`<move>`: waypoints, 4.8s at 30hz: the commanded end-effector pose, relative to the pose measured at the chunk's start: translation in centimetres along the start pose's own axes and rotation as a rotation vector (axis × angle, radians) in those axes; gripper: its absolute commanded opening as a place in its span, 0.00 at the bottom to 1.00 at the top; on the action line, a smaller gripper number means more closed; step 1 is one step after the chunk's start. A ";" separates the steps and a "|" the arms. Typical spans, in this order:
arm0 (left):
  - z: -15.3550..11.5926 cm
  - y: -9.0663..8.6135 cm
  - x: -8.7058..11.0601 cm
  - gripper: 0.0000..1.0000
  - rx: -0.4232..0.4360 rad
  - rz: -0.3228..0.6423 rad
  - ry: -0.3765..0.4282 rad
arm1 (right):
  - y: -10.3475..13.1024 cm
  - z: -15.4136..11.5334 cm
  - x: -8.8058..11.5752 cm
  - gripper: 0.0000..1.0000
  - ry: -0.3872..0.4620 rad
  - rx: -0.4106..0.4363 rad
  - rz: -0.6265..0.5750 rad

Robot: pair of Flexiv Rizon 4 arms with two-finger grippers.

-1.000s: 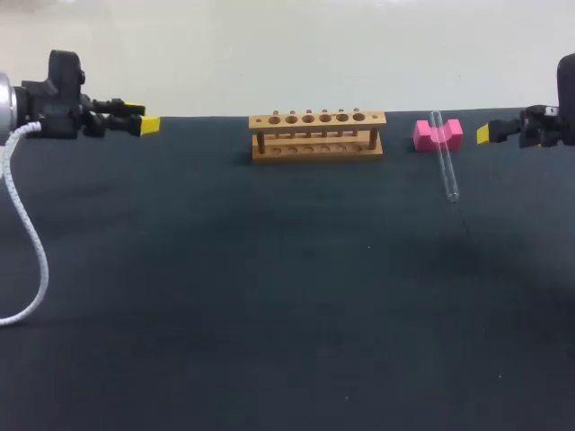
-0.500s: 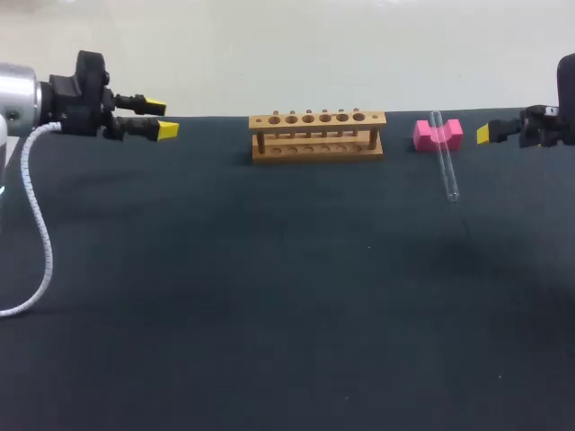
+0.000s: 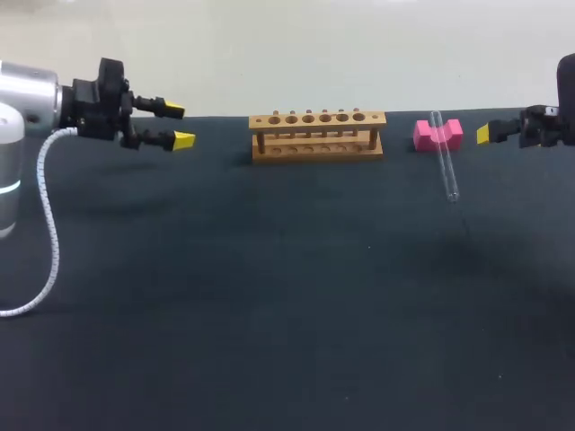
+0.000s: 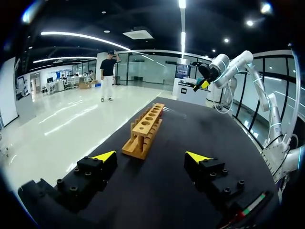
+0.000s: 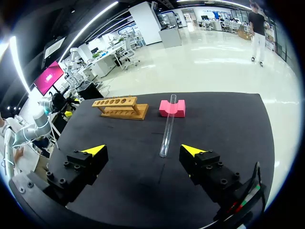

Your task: Grasp the test tube, adjust it, and insert it.

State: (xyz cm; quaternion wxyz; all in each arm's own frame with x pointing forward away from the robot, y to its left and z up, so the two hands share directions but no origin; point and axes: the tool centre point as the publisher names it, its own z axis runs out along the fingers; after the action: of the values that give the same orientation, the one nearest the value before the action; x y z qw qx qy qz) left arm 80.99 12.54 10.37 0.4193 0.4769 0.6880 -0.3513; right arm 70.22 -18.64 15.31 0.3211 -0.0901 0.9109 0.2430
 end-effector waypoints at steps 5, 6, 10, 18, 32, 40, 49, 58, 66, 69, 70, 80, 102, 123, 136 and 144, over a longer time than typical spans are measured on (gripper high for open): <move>0.7 0.2 0.2 1.00 0.003 0.004 -0.025 | 0.0 0.0 0.0 1.00 0.000 0.001 -0.001; 0.7 0.2 0.2 1.00 0.003 0.004 -0.025 | 0.0 0.0 0.0 1.00 0.000 0.001 -0.001; 0.7 0.2 0.2 1.00 0.003 0.004 -0.025 | 0.0 0.0 0.0 1.00 0.000 0.001 -0.001; 0.7 0.2 0.2 1.00 0.003 0.004 -0.025 | 0.0 0.0 0.0 1.00 0.000 0.001 -0.001; 0.7 0.2 0.2 1.00 0.003 0.004 -0.025 | 0.0 0.2 -0.1 1.00 -0.002 0.024 0.006; 0.7 0.2 0.2 1.00 0.003 0.004 -0.025 | 0.8 2.2 -1.3 1.00 -0.040 0.149 0.008; 0.7 0.2 0.2 1.00 0.003 0.004 -0.025 | 1.0 4.9 -2.3 1.00 -0.100 0.223 0.011; 0.7 0.2 0.2 1.00 0.003 0.004 -0.025 | 0.5 7.2 -3.3 1.00 -0.209 0.228 -0.029; 0.7 0.2 0.2 1.00 0.003 0.004 -0.025 | -0.5 8.5 -3.0 1.00 -0.275 0.248 -0.012; 0.7 0.2 0.2 1.00 0.003 0.004 -0.025 | -0.9 9.0 -2.8 1.00 -0.304 0.269 -0.009; 0.7 0.2 0.2 1.00 0.003 0.004 -0.025 | -1.0 9.3 -2.8 1.00 -0.309 0.276 -0.009; 0.7 0.2 0.2 1.00 0.003 0.004 -0.025 | -2.0 11.3 -2.6 1.00 -0.357 0.296 -0.055; 0.7 0.2 0.2 1.00 0.003 0.004 -0.025 | -2.4 11.9 -2.4 1.00 -0.318 0.301 -0.040; 0.7 0.2 0.2 1.00 0.003 0.004 -0.025 | -3.0 13.3 -2.0 1.00 -0.577 0.370 -0.101; 0.7 0.2 0.2 1.00 0.003 0.004 -0.025 | -4.2 12.8 -2.0 1.00 -0.727 0.409 -0.182; 0.7 0.2 0.2 1.00 0.003 0.004 -0.025 | -3.8 12.1 -2.6 1.00 -0.798 0.372 -0.192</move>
State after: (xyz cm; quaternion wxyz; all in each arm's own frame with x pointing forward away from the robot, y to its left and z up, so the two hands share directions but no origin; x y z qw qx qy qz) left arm 81.33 12.01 9.94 0.4255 0.4746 0.6827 -0.3572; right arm 80.53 -15.60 7.33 0.3222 -0.0366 0.9447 0.0488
